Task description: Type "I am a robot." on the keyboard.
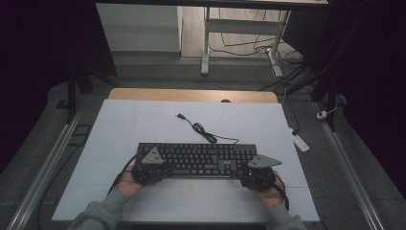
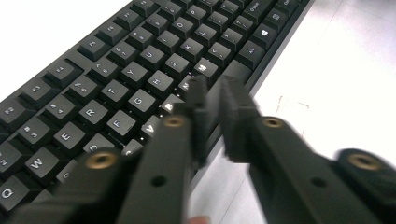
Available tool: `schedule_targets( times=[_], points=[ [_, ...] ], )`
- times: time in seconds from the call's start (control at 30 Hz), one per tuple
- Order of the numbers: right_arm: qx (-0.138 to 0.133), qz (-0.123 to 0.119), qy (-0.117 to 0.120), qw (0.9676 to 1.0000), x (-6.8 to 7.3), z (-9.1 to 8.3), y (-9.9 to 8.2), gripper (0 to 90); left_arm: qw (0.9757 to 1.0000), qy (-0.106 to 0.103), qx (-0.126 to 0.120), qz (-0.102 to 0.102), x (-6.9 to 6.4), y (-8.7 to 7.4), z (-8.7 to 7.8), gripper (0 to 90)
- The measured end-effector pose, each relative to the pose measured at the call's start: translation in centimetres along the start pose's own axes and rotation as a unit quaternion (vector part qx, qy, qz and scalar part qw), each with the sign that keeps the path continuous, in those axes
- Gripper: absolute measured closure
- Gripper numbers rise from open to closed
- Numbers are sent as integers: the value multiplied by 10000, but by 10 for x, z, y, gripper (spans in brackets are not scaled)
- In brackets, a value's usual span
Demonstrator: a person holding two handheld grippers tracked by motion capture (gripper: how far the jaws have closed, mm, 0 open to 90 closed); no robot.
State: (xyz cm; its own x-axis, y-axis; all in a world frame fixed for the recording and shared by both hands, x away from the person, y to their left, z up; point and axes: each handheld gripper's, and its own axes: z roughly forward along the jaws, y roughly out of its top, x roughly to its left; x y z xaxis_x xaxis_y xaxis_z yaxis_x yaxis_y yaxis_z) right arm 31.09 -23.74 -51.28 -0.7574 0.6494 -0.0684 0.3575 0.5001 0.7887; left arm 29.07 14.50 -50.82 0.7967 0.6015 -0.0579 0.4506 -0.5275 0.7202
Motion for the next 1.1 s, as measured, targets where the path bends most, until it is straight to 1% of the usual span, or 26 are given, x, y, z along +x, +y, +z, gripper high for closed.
schedule_targets(
  times=[0.03, 0.1, 0.23, 0.53, 0.83, 0.87, 0.93, 0.97, 1.1],
  points=[
    [0, 1, 0, 10000, 0, 0, 0, 498, 10000, -1, 30, 7, 1, 0, 1, 888],
    [2, 0, 2, 10000, 0, 0, 0, 498, 10000, -17, 75, -18, 1, 0, 4, 889],
    [3, -1, 3, 10000, 0, 0, 0, 498, 9998, -10, 173, 14, 1, -1, 8, 890],
    [11, 0, 4, 10000, 0, 0, 0, 498, 9996, 55, 262, 41, 1, -2, 13, 890],
    [13, 1, 5, 10000, 0, 0, 0, 498, 9995, 102, 285, 32, 1, -3, 15, 890],
    [14, 0, 5, 10000, 0, 0, 0, 498, 9995, 117, 292, 31, 1, -3, 15, 890],
    [14, -2, 3, 10000, 0, 0, 0, 498, 9990, 218, 370, 84, 0, -4, 17, 890],
    [13, -2, 3, 10000, 0, 0, 0, 498, 9992, 204, 349, 51, 0, -4, 18, 890],
    [12, -4, 3, 10000, 0, 0, 0, 497, 9992, 200, 335, 51, 0, -4, 17, 890]
  ],
)
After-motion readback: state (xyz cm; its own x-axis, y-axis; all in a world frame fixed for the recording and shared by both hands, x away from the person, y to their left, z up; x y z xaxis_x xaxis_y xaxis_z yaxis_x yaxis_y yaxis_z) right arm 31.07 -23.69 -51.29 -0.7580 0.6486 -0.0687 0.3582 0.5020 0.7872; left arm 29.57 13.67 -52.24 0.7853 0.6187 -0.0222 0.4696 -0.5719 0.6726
